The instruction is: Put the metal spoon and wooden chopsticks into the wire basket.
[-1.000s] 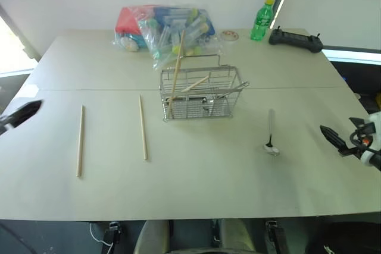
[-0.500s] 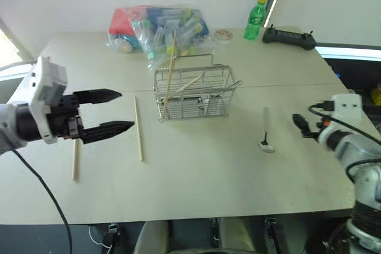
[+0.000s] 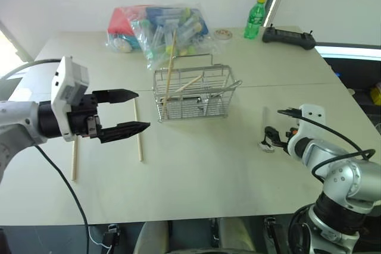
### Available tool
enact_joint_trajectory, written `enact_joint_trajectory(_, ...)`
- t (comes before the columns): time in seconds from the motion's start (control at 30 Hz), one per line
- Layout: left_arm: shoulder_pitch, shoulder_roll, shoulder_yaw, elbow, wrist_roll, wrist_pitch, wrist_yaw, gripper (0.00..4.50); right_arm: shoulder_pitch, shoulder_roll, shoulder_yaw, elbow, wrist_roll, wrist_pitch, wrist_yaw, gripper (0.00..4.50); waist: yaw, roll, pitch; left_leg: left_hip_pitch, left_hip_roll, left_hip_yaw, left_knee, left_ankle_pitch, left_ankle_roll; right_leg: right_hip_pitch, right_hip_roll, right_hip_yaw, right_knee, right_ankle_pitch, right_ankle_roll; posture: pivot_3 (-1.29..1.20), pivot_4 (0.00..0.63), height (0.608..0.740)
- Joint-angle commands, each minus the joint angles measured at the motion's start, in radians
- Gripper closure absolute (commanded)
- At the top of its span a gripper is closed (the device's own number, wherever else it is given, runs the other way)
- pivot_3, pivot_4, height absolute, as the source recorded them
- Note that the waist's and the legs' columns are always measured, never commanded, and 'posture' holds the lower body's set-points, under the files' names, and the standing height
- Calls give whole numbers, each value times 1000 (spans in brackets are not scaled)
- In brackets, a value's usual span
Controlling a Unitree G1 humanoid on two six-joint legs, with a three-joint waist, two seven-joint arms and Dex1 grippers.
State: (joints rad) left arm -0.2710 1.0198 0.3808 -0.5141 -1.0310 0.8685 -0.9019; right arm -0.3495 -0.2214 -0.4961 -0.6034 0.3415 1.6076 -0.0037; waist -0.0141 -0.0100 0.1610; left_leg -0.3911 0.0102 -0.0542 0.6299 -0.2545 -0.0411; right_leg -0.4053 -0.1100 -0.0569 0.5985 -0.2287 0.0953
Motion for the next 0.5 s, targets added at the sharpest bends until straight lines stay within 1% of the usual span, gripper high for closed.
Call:
enact_joint_trajectory(0.03,-12,0,14,-24,-17,-3,18,26,-27,2,5,-20,-3,7,3,0,0,0,0,0,0,0,0,0,0,0,0,0,0,0,0,0,150,701)
enact_joint_trajectory(0.2,-17,1,19,-35,-48,4,44,26,6,41,45,-15,-8,7,-9,0,0,0,0,0,1,-1,-1,0,0,0,1,0,0,0,0,0,150,701)
enact_joint_trajectory(0.27,-14,8,17,-44,-60,7,42,26,19,39,69,-8,-10,7,-9,0,2,0,0,0,1,-1,-1,0,0,0,1,0,0,0,0,0,150,701)
enact_joint_trajectory(0.37,-15,13,15,-51,-68,12,38,26,12,0,112,26,-10,7,1,0,0,0,0,0,1,-1,-1,0,0,0,1,0,0,0,0,0,150,701)
enact_joint_trajectory(0.5,-32,12,6,-39,-67,13,41,26,-54,-60,138,109,-1,7,21,0,0,0,0,0,1,-1,0,0,0,0,2,0,0,0,-1,0,150,701)
